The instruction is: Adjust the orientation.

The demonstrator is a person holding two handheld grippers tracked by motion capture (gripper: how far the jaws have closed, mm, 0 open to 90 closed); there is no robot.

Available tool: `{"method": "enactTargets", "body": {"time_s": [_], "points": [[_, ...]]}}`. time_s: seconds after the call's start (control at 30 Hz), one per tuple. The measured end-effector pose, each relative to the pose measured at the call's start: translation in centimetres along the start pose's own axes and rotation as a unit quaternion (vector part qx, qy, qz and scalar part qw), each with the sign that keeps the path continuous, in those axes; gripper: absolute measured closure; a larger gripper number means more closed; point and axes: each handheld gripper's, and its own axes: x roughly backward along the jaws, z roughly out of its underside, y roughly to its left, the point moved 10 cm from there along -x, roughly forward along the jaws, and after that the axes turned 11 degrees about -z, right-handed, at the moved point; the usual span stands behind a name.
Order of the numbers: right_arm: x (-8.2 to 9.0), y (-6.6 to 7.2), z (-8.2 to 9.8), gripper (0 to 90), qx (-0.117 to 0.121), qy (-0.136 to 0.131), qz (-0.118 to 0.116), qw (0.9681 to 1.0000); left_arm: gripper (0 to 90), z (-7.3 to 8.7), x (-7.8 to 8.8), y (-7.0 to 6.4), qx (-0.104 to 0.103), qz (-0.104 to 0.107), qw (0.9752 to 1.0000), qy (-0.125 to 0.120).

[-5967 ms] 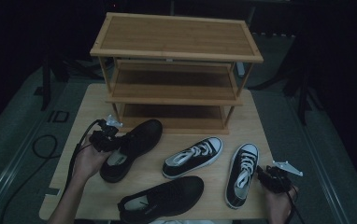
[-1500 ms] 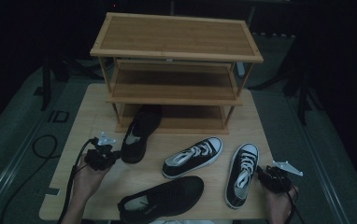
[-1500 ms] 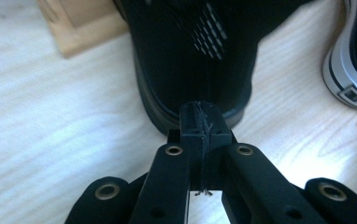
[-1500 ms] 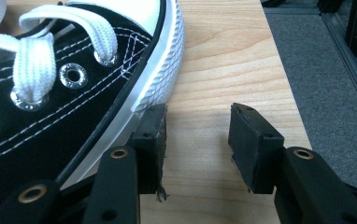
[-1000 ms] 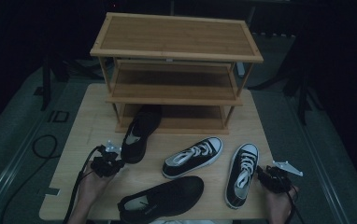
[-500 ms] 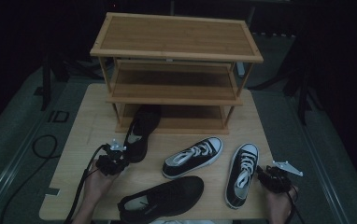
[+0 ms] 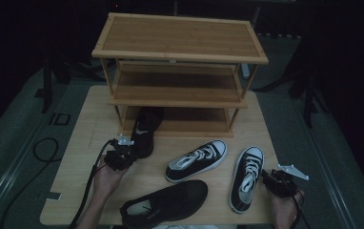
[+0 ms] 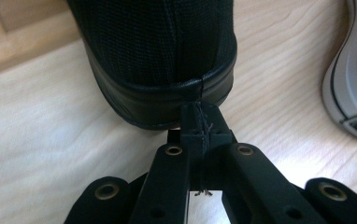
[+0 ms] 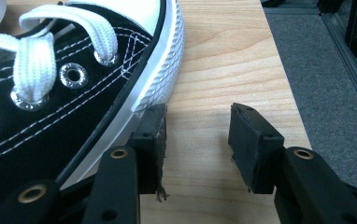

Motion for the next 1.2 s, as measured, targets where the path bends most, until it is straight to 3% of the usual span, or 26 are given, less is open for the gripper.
{"method": "enactTargets", "body": {"time_s": [0.13, 0.57, 0.97, 1.2], "points": [[0.0, 0.0, 0.0, 56.2, 0.0, 0.0, 0.0, 1.0, 89.9, -0.6, -0.4, -0.2, -0.006, -0.007, 1.0, 0.0], [0.0, 0.0, 0.0, 56.1, 0.001, 0.0, -0.001, 1.0, 89.9, -2.3, -1.3, 0.7, 0.011, -0.018, 0.9998, -0.005], [0.0, 0.0, 0.0, 56.1, 0.001, 0.0, -0.002, 1.0, 90.0, -4.9, -3.0, 1.0, 0.01, -0.04, 0.9991, -0.012], [0.0, 0.0, 0.0, 56.0, 0.002, 0.0, -0.003, 1.0, 90.0, -5.7, -4.0, 2.0, 0.033, -0.061, 0.9976, -0.011]]}}
